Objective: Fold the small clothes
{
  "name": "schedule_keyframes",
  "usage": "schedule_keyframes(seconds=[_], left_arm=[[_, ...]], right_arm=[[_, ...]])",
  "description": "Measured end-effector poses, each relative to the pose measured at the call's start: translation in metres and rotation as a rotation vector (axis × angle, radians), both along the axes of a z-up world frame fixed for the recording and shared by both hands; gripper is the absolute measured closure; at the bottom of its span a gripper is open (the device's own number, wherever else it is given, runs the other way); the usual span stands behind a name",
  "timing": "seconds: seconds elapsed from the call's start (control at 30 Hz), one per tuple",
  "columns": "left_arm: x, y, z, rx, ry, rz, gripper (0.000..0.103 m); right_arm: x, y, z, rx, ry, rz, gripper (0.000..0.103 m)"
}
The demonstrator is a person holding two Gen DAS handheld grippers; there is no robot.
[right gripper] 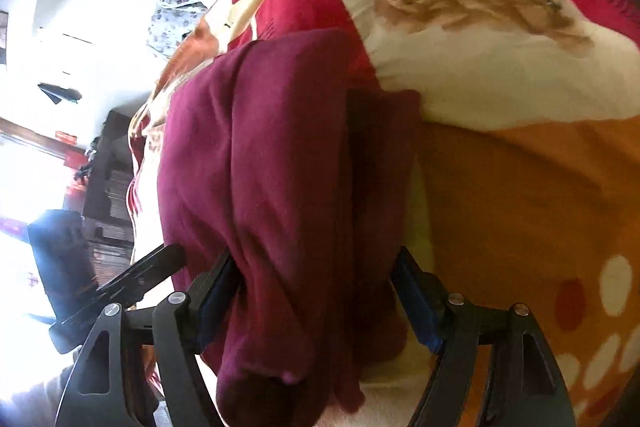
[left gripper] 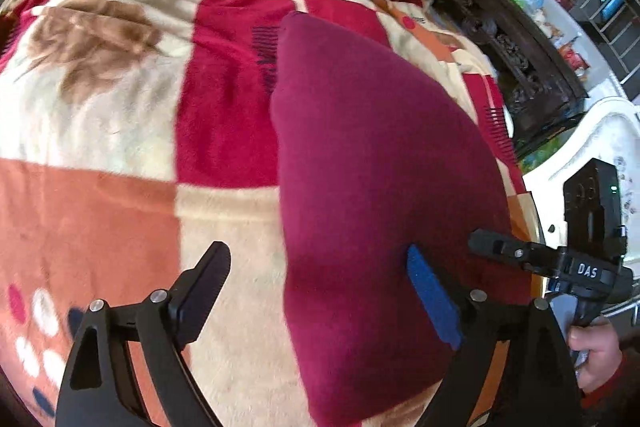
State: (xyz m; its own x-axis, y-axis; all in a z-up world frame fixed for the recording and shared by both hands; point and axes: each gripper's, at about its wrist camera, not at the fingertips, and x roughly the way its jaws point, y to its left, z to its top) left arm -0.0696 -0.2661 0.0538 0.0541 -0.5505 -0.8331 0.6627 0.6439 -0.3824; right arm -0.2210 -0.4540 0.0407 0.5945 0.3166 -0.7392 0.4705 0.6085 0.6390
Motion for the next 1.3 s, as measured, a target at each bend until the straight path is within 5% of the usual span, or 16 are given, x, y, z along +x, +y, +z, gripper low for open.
schedule_keyframes(seconds=[0.1,0.17,0.27,0.4,0.67,0.87,1.03,1.17,1.3], left_arm=[[0.004,-0.012,-0.010,-0.036,0.032,-0.033,0.013],[0.006,-0.020,-0.020,-0.060,0.080,-0.052,0.013],[0.004,-0.023,-0.023,-0.099,0.124,-0.076,0.031],[-0.002,-0.011,-0.007,-0.123,0.108,-0.115,0.052],[-0.014,0.070,0.028,-0.059,0.076,-0.120,0.052],[-0.018,0.109,-0.015,0.123,0.073,-0.105,0.045],[-0.017,0.117,0.001,0.144,0.004,-0.037,0.039],[-0.012,0.119,0.017,0.149,-0.048,0.012,0.039],[-0.012,0.109,0.010,0.196,-0.058,0.018,0.039]], right_arm=[[0.004,-0.002,-0.012,0.061,-0.028,-0.013,0.022],[0.006,0.002,-0.010,0.048,-0.038,-0.007,0.032],[0.002,0.006,0.000,0.054,-0.045,0.006,0.047],[0.001,0.021,0.025,0.046,-0.062,0.065,0.051],[0.003,0.105,0.042,0.116,-0.068,0.175,0.050],[0.000,0.147,0.004,0.084,0.100,0.216,0.043],[-0.018,0.137,0.049,-0.021,0.069,0.198,0.043],[0.004,0.144,0.093,-0.120,-0.028,0.251,0.045],[0.026,0.177,0.089,-0.161,-0.037,0.377,0.051]])
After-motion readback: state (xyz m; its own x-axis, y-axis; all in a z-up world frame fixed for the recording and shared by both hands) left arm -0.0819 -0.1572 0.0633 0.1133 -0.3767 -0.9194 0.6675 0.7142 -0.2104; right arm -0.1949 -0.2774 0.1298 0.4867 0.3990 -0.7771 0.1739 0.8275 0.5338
